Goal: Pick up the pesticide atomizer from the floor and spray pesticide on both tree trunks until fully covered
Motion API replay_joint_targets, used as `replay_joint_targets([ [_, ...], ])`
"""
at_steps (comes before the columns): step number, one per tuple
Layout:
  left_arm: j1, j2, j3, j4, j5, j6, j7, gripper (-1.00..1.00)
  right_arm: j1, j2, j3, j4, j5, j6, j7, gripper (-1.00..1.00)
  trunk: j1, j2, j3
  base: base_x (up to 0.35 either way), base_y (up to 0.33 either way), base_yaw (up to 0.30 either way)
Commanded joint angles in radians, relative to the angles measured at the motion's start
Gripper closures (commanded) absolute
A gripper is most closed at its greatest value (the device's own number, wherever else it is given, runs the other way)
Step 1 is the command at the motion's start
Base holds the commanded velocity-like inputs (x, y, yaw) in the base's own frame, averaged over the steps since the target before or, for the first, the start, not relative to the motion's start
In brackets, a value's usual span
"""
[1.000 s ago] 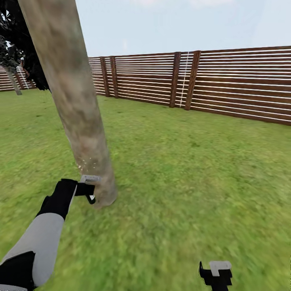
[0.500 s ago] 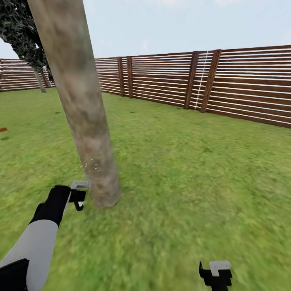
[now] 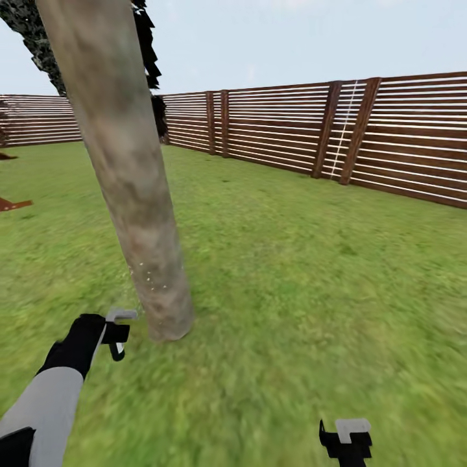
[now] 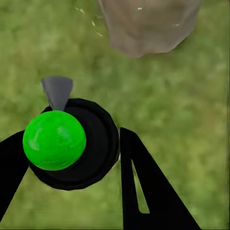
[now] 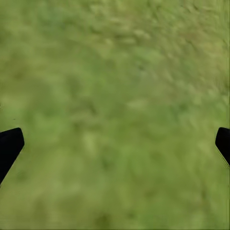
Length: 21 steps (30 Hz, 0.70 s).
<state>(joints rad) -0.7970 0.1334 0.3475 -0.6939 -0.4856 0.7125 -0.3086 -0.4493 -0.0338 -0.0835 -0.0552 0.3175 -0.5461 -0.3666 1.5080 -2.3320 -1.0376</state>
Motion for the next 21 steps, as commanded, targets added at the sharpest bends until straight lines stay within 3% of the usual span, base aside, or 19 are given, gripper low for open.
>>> replay_joint_targets([
  [1,0.002,-0.013,-0.001,0.005,-0.002,-0.001,0.0,1.0,0.0,0.0,0.0,0.0,0.0,0.0,0.0,-1.0,0.0,0.0,0.0,0.238,-0.186,0.277],
  [3,0.004,-0.066,-0.003,0.016,-0.003,-0.003,0.003,1.0,0.0,0.0,0.001,0.0,0.0,0.0,0.0,-1.0,0.0,0.0,0.0,0.238,-0.186,0.277],
  [5,0.004,-0.085,-0.004,0.02,-0.004,-0.006,0.003,1.0,0.0,0.0,0.0,0.001,0.0,0.0,0.0,-1.0,0.0,0.0,0.0,0.238,-0.186,0.277],
  [7,0.004,-0.074,0.0,0.023,-0.007,-0.008,0.003,1.0,0.0,0.0,0.0,0.0,0.0,0.0,0.0,-1.0,0.0,0.0,0.0,0.238,-0.186,0.274],
  [9,0.006,0.0,0.005,0.028,-0.005,-0.008,0.003,1.0,0.0,0.0,0.0,0.001,0.0,0.0,0.0,-1.0,0.0,0.0,0.0,0.165,-0.124,0.184],
  [10,0.007,0.012,0.005,0.039,-0.004,-0.009,0.003,1.0,0.0,0.0,0.0,0.0,0.0,0.0,0.0,-1.0,0.0,0.0,0.0,0.055,-0.041,0.061],
  [12,0.007,0.013,0.001,0.078,-0.004,-0.01,0.003,1.0,0.0,0.0,0.0,0.0,0.0,0.0,0.0,-1.0,0.0,0.0,0.0,0.021,-0.016,0.023],
  [13,0.007,-0.026,-0.001,0.116,-0.006,-0.051,0.004,1.0,0.0,0.0,0.001,0.0,0.0,0.0,0.0,-1.0,0.0,0.0,0.0,0.004,-0.003,0.004],
  [14,0.007,-0.046,-0.001,0.126,-0.006,-0.101,0.005,1.0,0.0,0.0,0.001,0.0,0.0,0.0,0.0,-1.0,0.0,0.0,0.0,0.002,-0.001,0.002],
  [17,0.007,-0.082,0.0,0.197,-0.004,-0.226,0.015,1.0,0.0,0.0,0.001,0.001,0.001,0.0,0.001,-1.0,0.0,0.0,0.0,0.0,0.0,0.0],
  [21,0.005,-0.021,-0.003,0.212,-0.007,-0.242,0.0,1.0,0.0,0.001,0.001,0.001,0.002,0.001,0.002,-1.0,0.0,0.0,0.0,0.0,0.0,0.0],
])
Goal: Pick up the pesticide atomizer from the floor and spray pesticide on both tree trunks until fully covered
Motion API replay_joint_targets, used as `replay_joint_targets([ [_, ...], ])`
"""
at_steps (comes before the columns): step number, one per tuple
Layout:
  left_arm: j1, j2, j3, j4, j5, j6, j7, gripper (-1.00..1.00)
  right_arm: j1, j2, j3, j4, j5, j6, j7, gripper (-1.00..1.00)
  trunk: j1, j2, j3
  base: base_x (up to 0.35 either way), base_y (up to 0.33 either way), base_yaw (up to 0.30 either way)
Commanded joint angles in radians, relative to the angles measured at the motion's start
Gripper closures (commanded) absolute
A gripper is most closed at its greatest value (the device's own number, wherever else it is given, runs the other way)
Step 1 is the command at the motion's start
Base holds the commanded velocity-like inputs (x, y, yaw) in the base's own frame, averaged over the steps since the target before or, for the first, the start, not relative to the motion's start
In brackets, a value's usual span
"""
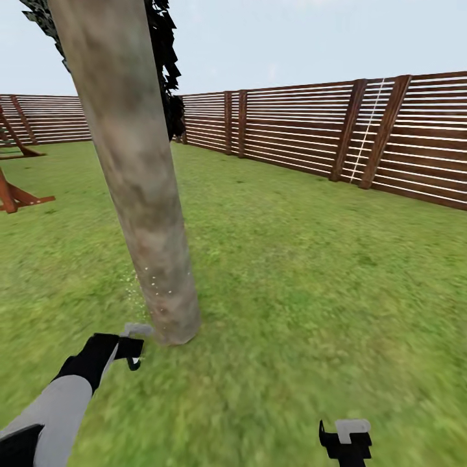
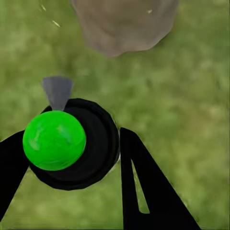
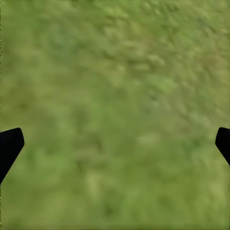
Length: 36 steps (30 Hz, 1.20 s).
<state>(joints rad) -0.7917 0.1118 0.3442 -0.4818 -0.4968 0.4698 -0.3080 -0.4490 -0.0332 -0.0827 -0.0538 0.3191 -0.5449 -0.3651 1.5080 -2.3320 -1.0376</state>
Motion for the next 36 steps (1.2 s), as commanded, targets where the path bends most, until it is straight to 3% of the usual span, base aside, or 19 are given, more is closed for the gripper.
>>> replay_joint_targets([
  [1,0.001,0.003,-0.001,0.002,0.004,-0.001,-0.001,1.0,0.0,0.001,0.0,0.0,0.0,0.0,0.0,-1.0,0.0,0.0,0.0,0.0,0.0,0.0],
  [2,0.001,-0.005,-0.001,0.012,0.006,-0.003,0.0,1.0,0.0,0.004,0.0,0.0,0.0,0.0,0.0,-1.0,0.0,0.0,0.0,0.025,0.0,0.0],
  [5,0.002,-0.071,0.001,0.043,0.002,-0.052,0.011,1.0,0.0,0.008,0.0,0.002,0.0,0.0,0.001,-1.0,0.0,0.0,0.0,0.189,-0.07,0.0],
  [7,0.002,-0.087,0.006,0.043,0.005,-0.071,0.013,1.0,0.0,0.009,0.0,0.01,0.0,0.0,0.001,-1.0,0.0,0.0,0.0,0.171,-0.163,0.0],
  [10,0.002,-0.062,0.009,0.038,0.004,-0.071,0.015,1.0,0.0,0.009,0.0,0.013,0.0,0.001,0.007,-1.0,0.0,0.0,0.0,-0.157,-0.2,0.0],
  [11,0.002,-0.043,0.01,0.037,0.005,-0.07,0.015,1.0,0.0,0.008,0.0,0.013,0.0,0.0,0.023,-1.0,0.0,0.0,0.0,-0.199,-0.138,0.0],
  [13,0.002,0.01,0.011,0.04,0.005,-0.07,0.014,1.0,0.0,0.001,-0.002,0.012,-0.002,0.0,0.119,-1.0,0.0,0.0,0.0,-0.048,-0.032,0.0],
  [16,0.002,0.045,0.011,0.049,0.006,-0.071,0.015,1.0,0.0,-0.004,-0.002,0.012,-0.004,0.0,0.159,-1.0,0.0,0.0,0.0,-0.009,-0.006,0.0],
  [18,0.002,0.032,0.01,0.056,0.008,-0.073,0.016,1.0,0.0,-0.004,-0.002,0.012,-0.005,0.0,0.182,-1.0,0.0,0.0,0.0,-0.001,0.0,0.0],
  [20,0.002,-0.001,0.012,0.056,0.007,-0.071,0.028,1.0,0.0,-0.005,-0.003,0.012,-0.007,0.0,0.236,-1.0,0.0,0.0,0.0,0.0,0.0,0.0],
  [22,0.001,-0.022,0.012,0.053,0.008,-0.07,0.086,1.0,0.0,-0.007,-0.005,0.012,-0.009,0.0,0.279,-1.0,0.0,0.0,0.0,0.0,0.0,0.0],
  [26,0.004,0.003,0.009,0.071,0.006,-0.075,0.098,1.0,0.0,-0.006,-0.005,0.012,-0.008,0.0,0.285,-1.0,0.0,0.0,0.0,0.0,-0.03,0.0],
  [29,0.019,-0.004,0.011,0.108,0.009,-0.087,0.104,1.0,0.0,-0.006,-0.005,0.012,-0.008,0.0,0.285,-1.0,0.0,0.0,0.0,0.0,-0.241,0.014],
  [32,0.02,-0.006,0.012,0.108,0.04,-0.102,0.108,1.0,0.0,-0.006,-0.005,0.012,-0.008,0.0,0.284,-1.0,0.0,0.0,0.0,0.0,-0.269,0.208],
  [36,0.02,-0.007,0.013,0.1,0.048,-0.103,0.109,1.0,0.0,-0.006,-0.005,0.012,-0.008,0.0,0.285,-1.0,0.0,0.0,0.0,0.116,-0.245,0.275],
])
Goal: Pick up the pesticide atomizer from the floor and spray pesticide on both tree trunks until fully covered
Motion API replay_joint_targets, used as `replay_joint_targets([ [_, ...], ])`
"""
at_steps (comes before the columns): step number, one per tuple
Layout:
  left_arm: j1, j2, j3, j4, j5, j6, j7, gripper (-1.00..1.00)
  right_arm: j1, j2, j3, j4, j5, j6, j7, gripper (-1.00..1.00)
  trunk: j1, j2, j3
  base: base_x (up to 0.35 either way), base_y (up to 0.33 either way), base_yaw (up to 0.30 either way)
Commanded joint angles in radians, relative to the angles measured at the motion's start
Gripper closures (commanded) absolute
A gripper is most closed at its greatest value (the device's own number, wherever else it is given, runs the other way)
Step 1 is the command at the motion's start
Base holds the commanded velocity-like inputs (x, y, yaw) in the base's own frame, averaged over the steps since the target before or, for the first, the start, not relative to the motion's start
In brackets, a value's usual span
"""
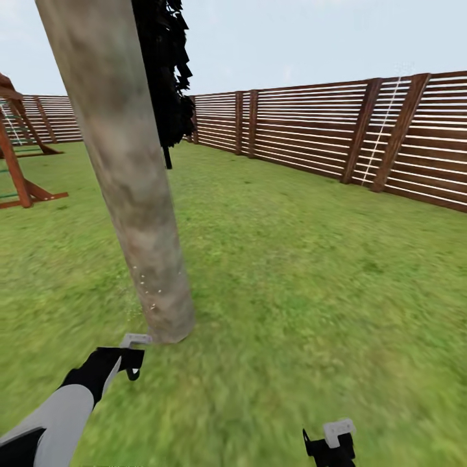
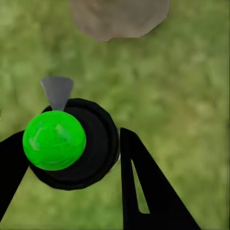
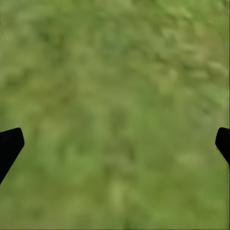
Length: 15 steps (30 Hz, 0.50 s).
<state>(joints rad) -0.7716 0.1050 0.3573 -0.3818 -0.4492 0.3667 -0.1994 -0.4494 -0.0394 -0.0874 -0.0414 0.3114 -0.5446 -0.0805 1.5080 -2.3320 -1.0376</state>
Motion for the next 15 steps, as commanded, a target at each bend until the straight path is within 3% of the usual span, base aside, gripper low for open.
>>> replay_joint_targets([
  [1,0.0,-0.001,0.0,-0.001,0.0,0.0,0.0,1.0,0.0,0.0,0.0,0.0,0.0,0.0,0.0,-1.0,0.0,0.0,0.0,0.225,-0.19,0.278],
  [6,0.0,-0.01,0.0,-0.002,0.0,0.0,0.0,1.0,0.0,0.0,0.0,0.0,0.001,0.0,0.0,-1.0,0.0,0.0,0.0,0.22,-0.189,0.26],
  [15,0.0,-0.011,-0.002,-0.003,-0.002,0.0,0.0,1.0,0.0,0.0,0.0,0.0,0.003,0.0,-0.002,-1.0,0.0,0.0,0.0,0.027,-0.268,0.019],
])
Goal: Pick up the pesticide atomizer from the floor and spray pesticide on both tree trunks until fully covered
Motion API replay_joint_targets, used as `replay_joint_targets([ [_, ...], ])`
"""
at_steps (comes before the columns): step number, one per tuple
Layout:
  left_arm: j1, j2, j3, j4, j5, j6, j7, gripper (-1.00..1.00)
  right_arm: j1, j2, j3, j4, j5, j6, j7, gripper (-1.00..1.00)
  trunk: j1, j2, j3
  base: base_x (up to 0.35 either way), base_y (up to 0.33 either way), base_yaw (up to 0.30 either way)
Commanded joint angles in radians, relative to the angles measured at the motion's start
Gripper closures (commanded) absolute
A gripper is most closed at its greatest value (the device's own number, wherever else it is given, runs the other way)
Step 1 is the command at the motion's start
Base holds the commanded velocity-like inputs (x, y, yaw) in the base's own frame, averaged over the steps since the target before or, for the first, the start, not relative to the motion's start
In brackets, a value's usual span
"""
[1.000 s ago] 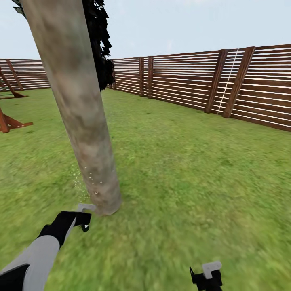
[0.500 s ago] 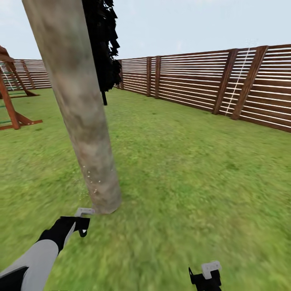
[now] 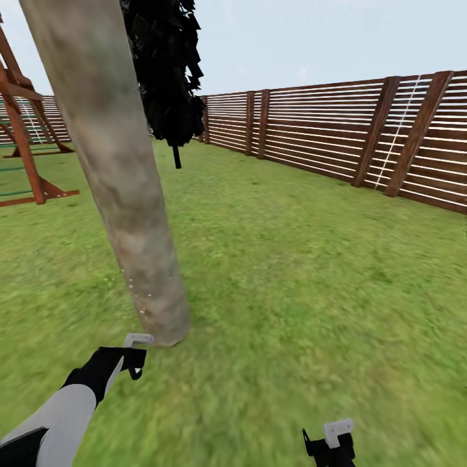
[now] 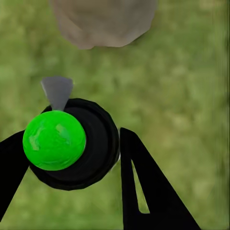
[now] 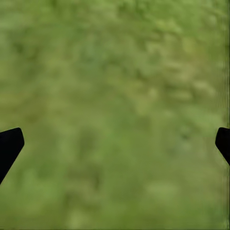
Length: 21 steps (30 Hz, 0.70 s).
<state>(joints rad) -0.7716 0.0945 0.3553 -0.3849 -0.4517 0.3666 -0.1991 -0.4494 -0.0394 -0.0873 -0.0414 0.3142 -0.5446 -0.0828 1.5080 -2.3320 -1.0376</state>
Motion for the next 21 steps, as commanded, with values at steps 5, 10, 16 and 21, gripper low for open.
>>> replay_joint_targets([
  [5,0.0,0.001,-0.001,0.003,-0.001,0.0,0.0,1.0,0.0,0.001,0.0,0.0,0.0,0.0,0.0,-1.0,0.0,0.0,0.0,0.105,-0.273,0.0],
  [10,0.0,0.002,-0.001,0.002,-0.002,0.0,0.0,1.0,0.0,0.001,0.001,0.0,0.0,0.0,0.0,-1.0,0.0,0.0,0.0,0.006,-0.273,0.086],
  [16,0.0,0.003,-0.001,0.001,-0.001,0.0,0.0,1.0,0.001,0.001,0.001,0.0,0.0,0.0,0.0,-1.0,0.0,0.0,0.0,0.074,-0.267,0.27],
  [21,0.0,0.002,-0.003,0.003,-0.002,0.0,0.0,1.0,0.0,0.001,0.0,0.0,0.0,0.0,0.0,-1.0,0.0,0.0,0.0,0.183,-0.179,0.277],
])
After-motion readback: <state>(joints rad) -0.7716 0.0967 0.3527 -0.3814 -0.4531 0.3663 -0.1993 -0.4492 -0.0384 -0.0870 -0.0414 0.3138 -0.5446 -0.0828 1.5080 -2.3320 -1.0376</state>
